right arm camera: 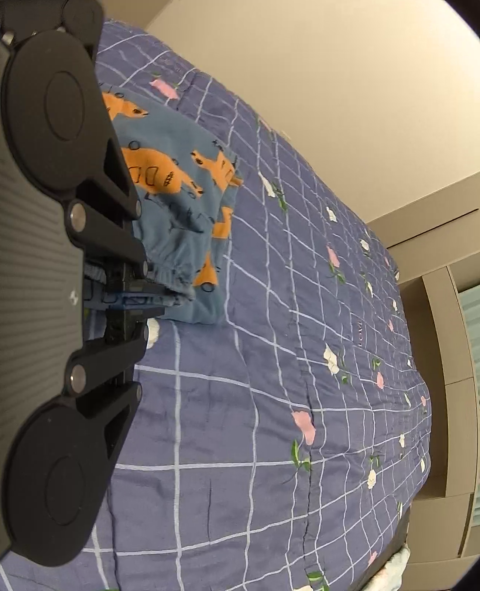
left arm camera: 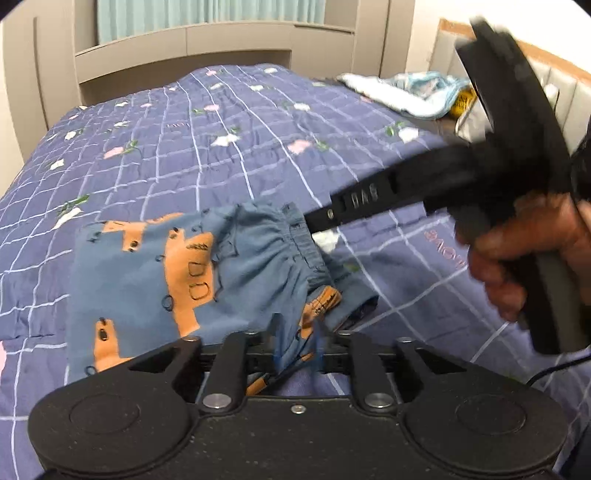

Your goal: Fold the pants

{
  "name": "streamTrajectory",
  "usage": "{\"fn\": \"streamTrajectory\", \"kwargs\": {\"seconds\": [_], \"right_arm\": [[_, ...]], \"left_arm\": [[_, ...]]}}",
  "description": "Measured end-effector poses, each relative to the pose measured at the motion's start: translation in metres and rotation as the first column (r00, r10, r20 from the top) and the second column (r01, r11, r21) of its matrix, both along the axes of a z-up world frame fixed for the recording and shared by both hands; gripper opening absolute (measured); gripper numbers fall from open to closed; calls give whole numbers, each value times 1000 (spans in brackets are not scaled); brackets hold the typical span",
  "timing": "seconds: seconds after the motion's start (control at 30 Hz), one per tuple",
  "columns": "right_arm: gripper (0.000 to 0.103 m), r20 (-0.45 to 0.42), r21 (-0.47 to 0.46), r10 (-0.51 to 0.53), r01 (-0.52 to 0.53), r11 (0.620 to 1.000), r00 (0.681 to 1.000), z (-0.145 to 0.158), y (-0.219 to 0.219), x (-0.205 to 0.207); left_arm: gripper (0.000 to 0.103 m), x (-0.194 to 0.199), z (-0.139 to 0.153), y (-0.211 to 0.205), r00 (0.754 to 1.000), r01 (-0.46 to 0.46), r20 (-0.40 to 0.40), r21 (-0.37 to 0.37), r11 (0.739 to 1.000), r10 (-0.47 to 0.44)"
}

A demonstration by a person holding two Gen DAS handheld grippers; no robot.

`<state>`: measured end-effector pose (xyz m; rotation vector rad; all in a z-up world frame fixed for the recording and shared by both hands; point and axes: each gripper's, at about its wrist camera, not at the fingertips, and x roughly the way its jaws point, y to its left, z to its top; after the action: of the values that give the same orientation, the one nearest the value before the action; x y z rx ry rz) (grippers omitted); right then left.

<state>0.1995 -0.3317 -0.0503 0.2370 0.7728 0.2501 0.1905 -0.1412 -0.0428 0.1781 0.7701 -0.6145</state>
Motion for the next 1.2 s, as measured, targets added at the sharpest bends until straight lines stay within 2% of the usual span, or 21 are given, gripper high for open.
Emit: {"fn": "streamTrajectory", "kwargs": {"seconds": [0.03,0.07,0.13,0.2,0.23,0.27,0.33,0.37,0.43,0.5,0.57,0.63,0.7,0.87,0.93,1.0,1.1,1.2], "right_arm": [[17,14,-12,-8,8,1000,1000,2,2,-3],[21,24,-21,-13,13,1000,1000,4,3,-6],[48,54,-58,-25,28,998,998,10,10,-11],[62,80,-93,-19,27,995,997,14,17,-13],[63,90,-108,-13,23,994,996,16,22,-15],[65,99,-124,-14,27,992,995,17,26,-16],[86,126,-158,-26,46,986,992,20,33,-21],[89,142,-183,-36,62,981,989,22,38,-23],[91,178,-258,-55,101,961,983,24,47,-30],[95,186,-268,-42,92,959,982,24,55,-36],[98,145,-243,-11,47,969,989,17,62,-35],[98,92,-286,-12,38,957,996,5,71,-32],[98,46,-340,-58,70,938,997,-7,74,-32],[102,32,-267,-97,102,958,995,-16,58,-51],[103,88,-246,-90,109,963,992,-7,55,-57],[103,154,-231,-87,121,965,984,5,52,-60],[103,206,-242,-56,107,964,977,13,56,-43],[103,213,-277,-34,94,956,976,8,64,-16]], "left_arm": [[45,-2,4,3,1000,-11,1,-8,1000,11],[51,-3,8,8,1000,-28,5,-16,999,29],[73,-4,18,22,996,-90,19,-28,995,91],[85,-4,25,38,981,-191,40,-31,981,192],[91,-3,27,47,965,-255,56,-30,967,256],[93,-2,28,55,948,-311,66,-28,950,312],[97,4,24,69,915,-397,67,-16,918,397],[97,8,21,75,903,-426,60,0,905,425],[97,14,15,84,882,-471,34,29,882,470],[98,17,8,92,872,-490,20,40,871,490],[99,19,1,93,863,-505,18,73,860,505],[99,21,-8,93,861,-506,13,109,855,508],[101,16,-15,95,862,-503,7,140,853,507],[101,14,-15,103,880,-470,-1,145,871,475],[102,17,-6,105,882,-467,4,123,875,471],[102,26,4,105,894,-448,2,72,891,449],[102,49,13,97,904,-429,15,39,903,428],[102,75,11,79,919,-392,92,92,916,384]]}}
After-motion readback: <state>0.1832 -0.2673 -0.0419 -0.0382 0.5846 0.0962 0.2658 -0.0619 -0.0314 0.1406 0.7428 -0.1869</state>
